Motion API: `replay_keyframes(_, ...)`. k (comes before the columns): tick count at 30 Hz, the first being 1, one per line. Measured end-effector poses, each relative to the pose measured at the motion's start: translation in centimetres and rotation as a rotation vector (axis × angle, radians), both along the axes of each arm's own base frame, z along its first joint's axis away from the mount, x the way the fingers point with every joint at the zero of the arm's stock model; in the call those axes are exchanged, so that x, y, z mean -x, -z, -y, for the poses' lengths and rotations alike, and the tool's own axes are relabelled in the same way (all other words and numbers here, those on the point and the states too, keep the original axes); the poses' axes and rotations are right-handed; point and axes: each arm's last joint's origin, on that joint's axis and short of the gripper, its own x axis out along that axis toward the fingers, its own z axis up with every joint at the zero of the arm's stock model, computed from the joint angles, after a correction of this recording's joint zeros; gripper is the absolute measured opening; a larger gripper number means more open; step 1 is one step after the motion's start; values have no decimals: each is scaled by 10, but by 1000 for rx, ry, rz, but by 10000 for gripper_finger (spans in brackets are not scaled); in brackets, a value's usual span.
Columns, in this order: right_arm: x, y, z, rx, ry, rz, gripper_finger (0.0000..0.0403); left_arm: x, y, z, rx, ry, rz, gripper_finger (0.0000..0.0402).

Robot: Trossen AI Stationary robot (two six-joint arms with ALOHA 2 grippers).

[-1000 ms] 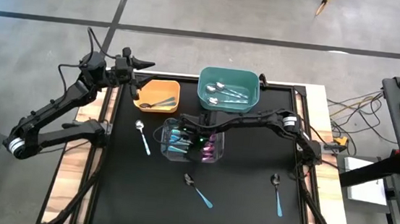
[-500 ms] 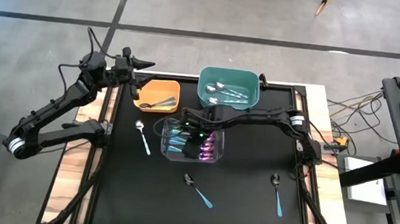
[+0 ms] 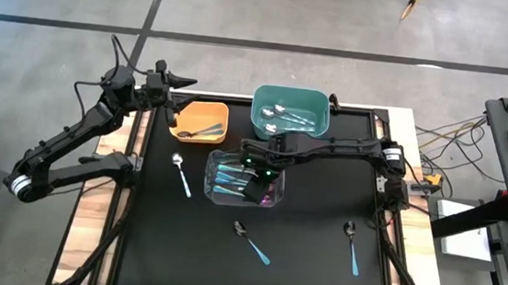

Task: Sort silverware by color (type)
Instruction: Put the blue spoon into the yellow bin

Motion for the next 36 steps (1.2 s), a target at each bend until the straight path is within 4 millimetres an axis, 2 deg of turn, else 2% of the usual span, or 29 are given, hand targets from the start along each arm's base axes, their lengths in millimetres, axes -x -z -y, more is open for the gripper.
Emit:
replay_keyframes(5, 19, -7, -14, 84, 14, -47, 91, 0, 0, 0, 1, 0, 0, 194)
replay_keyframes(10, 45, -6, -27, 97, 61, -84, 91, 0, 0, 0, 2, 0, -2, 194)
replay_keyframes(21, 149, 9, -44, -9, 423, -187, 91, 0, 0, 0, 0, 0, 0, 194)
replay_keyframes(28, 204, 29, -58, -100, 680, -273, 91, 0, 0, 0, 0, 0, 0, 194)
replay_keyframes(31, 218, 42, -65, -128, 722, -343, 91, 0, 0, 0, -1, 0, 0, 194)
replay_keyframes(36, 229, 61, -77, -161, 731, -485, 91, 0, 0, 0, 0, 0, 0, 194)
